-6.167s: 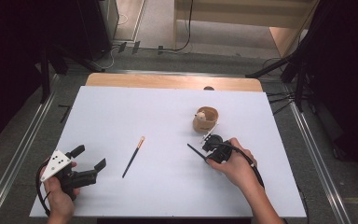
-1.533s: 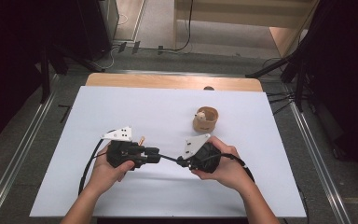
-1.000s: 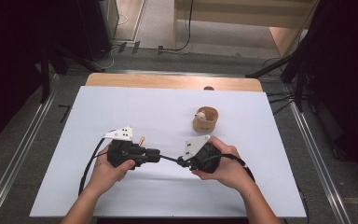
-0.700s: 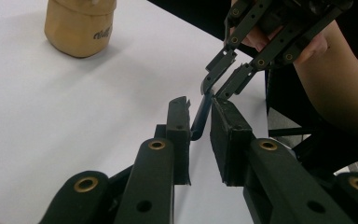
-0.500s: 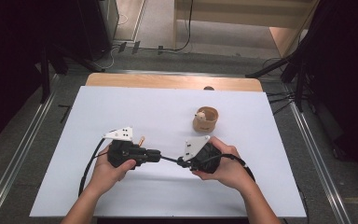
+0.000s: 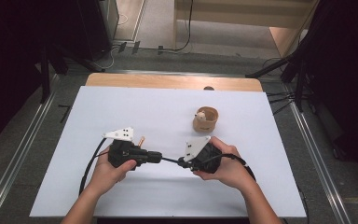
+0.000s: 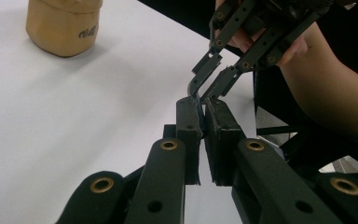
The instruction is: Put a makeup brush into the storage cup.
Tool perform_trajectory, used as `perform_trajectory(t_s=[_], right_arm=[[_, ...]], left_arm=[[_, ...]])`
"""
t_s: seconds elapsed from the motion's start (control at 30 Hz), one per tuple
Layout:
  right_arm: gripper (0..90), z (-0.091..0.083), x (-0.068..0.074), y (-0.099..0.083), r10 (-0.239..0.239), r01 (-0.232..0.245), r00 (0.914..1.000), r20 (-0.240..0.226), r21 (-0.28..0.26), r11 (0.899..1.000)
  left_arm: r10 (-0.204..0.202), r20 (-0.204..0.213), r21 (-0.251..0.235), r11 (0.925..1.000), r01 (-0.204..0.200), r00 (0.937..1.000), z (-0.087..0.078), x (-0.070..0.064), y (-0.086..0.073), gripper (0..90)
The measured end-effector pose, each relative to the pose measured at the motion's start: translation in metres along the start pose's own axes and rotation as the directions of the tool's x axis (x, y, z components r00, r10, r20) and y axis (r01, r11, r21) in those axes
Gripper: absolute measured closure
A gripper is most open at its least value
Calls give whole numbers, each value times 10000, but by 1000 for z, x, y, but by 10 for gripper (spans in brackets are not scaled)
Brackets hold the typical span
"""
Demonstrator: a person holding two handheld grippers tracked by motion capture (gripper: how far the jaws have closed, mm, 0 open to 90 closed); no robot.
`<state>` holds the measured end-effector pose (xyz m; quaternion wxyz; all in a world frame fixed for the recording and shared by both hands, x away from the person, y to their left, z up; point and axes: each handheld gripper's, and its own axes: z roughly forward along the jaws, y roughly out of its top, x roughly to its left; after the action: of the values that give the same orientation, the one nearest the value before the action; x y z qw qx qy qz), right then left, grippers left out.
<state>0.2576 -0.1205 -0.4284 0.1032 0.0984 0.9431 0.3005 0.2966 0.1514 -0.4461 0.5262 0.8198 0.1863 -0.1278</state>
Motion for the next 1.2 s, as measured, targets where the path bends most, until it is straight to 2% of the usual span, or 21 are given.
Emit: perform_trajectory(t_s=[0.2, 0.23, 0.27, 0.3, 0.37, 0.43, 0.5, 0.6, 0.63, 0.7, 0.73, 0.77, 0.8, 0.87, 0.9, 0.93, 0.97, 1.03, 1.13, 1.17, 1.2], right_arm=[[830, 1, -2, -1, 238, -238, 9997, -82, -106, 9997], [798, 0, -4, -2, 478, -480, 9988, -107, -237, 9986], [798, 0, -4, -2, 478, -480, 9988, -107, -237, 9986], [732, -1, -5, -3, 759, -756, 9971, 50, -453, 9961], [700, -2, -5, -3, 882, -872, 9960, 173, -513, 9949], [626, -3, -7, -3, 1329, -1290, 9900, 480, -760, 9887], [599, -3, -8, -3, 1440, -1389, 9879, 571, -857, 9866], [513, -2, -8, -1, 2011, -1889, 9748, 963, -1224, 9743], [513, -2, -8, -1, 2011, -1889, 9748, 963, -1224, 9743], [481, -1, -8, 0, 2346, -2185, 9662, 1068, -1435, 9652], [455, 0, -9, 0, 2590, -2344, 9579, 1237, -1832, 9547], [455, 0, -9, 0, 2590, -2344, 9579, 1237, -1832, 9547], [446, 0, -9, 0, 2725, -2450, 9532, 1312, -1936, 9500], [422, 0, -10, 0, 3063, -2690, 9403, 1483, -2270, 9360], [407, -1, -11, -1, 3389, -2939, 9294, 1464, -2620, 9192], [401, -1, -11, -1, 3530, -3062, 9247, 1427, -2723, 9122], [401, -1, -11, -1, 3530, -3062, 9247, 1427, -2723, 9122], [394, 0, -11, -1, 3841, -3326, 9127, 1395, -2923, 8966], [388, 1, -10, -1, 3959, -3409, 9069, 1440, -3015, 8904], [381, 0, -10, -1, 4153, -3553, 8986, 1418, -3202, 8782], [381, 0, -10, -1, 4153, -3553, 8986, 1418, -3202, 8782]], left_arm=[[68, -89, -14, 10000, -68, 9999, -1, -1, 1, 861], [136, -332, -19, 9999, -136, 9994, -1, -1, 1, 861], [136, -332, -19, 9999, -136, 9994, -1, -1, 1, 862], [105, -451, -19, 9999, -106, 9989, -1, -1, 1, 862], [136, -539, -49, 9999, -139, 9985, -2, -1, 1, 861], [250, -720, -71, 9996, -256, 9971, -3, -2, 1, 862], [219, -841, -230, 9995, -239, 9962, -4, -2, 1, 862], [258, -1178, -435, 9986, -312, 9927, -6, -3, 2, 862], [305, -1316, -492, 9981, -373, 9908, -7, -3, 2, 862], [310, -1483, -601, 9974, -403, 9885, -9, -4, 2, 862], [329, -1634, -653, 9969, -441, 9860, -10, -4, 2, 862], [343, -1714, -697, 9965, -469, 9846, -10, -4, 2, 862], [337, -1840, -780, 9958, -487, 9823, -11, -5, 2, 862], [328, -2045, -898, 9946, -521, 9783, -13, -5, 2, 863], [313, -2116, -978, 9938, -530, 9769, -13, -5, 2, 862], [308, -2203, -1031, 9932, -546, 9749, -14, -5, 2, 862], [322, -2338, -1061, 9926, -584, 9718, -15, -5, 2, 862], [265, -2493, -1228, 9907, -587, 9681, -16, -6, 2, 862], [253, -2760, -1354, 9887, -649, 9608, -17, -6, 2, 863], [238, -2838, -1410, 9878, -663, 9586, -17, -6, 2, 862], [237, -2909, -1470, 9867, -691, 9565, -18, -7, 1, 862]])
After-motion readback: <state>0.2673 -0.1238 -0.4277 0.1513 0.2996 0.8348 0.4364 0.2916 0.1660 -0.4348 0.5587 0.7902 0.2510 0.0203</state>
